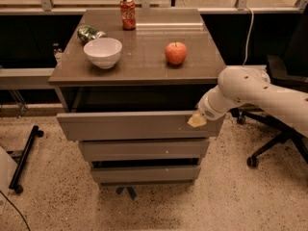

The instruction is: Open top drawer

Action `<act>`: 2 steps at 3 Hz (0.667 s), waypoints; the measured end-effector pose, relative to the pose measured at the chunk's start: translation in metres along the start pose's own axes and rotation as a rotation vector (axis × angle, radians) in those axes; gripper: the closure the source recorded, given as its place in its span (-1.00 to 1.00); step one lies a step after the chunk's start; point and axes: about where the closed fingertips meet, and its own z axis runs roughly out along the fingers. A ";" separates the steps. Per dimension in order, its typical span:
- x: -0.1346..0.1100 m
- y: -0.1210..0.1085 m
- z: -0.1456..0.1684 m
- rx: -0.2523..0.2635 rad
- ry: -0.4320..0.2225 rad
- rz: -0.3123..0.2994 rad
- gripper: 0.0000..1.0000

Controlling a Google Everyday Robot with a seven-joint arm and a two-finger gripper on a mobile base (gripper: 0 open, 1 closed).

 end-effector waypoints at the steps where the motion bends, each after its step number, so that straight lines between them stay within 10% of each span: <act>1: -0.002 -0.001 -0.004 0.000 0.000 0.000 0.40; 2: -0.002 -0.001 -0.003 0.000 0.000 0.000 -0.08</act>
Offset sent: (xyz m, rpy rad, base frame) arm 0.0000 0.0000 0.0039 0.0000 0.0000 0.0000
